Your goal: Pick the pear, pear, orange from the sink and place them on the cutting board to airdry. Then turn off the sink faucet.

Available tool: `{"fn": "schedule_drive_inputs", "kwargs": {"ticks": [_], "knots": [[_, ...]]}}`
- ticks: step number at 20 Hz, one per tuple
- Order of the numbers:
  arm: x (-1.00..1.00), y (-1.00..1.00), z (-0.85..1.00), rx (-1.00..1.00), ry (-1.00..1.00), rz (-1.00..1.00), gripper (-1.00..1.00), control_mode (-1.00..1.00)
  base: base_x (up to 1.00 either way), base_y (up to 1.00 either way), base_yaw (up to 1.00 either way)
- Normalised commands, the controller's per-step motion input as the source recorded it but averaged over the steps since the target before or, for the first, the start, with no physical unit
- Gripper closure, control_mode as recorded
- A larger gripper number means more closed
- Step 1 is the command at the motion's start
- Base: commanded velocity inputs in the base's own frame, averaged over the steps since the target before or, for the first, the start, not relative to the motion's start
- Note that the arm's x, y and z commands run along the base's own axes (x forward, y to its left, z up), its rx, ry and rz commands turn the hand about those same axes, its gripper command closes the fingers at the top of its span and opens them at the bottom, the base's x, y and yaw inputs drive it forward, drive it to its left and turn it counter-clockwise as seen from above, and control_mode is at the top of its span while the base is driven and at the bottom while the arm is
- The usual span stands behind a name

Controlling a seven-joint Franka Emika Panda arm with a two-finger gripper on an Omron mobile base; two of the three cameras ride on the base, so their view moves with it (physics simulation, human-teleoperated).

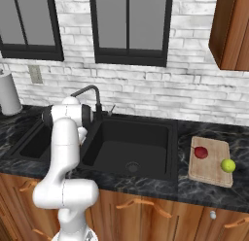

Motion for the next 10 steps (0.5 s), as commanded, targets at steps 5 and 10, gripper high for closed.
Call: {"fn": "schedule_drive_inputs", "kwargs": {"ticks": [5,10], "knots": [[0.07,0.08,-0.03,0.0,0.04,0.0,1.0,-1.0,0.0,0.0,0.0],[0.0,0.0,0.0,0.0,0.01,0.0,1.0,-1.0,0.0,0.0,0.0]]}}
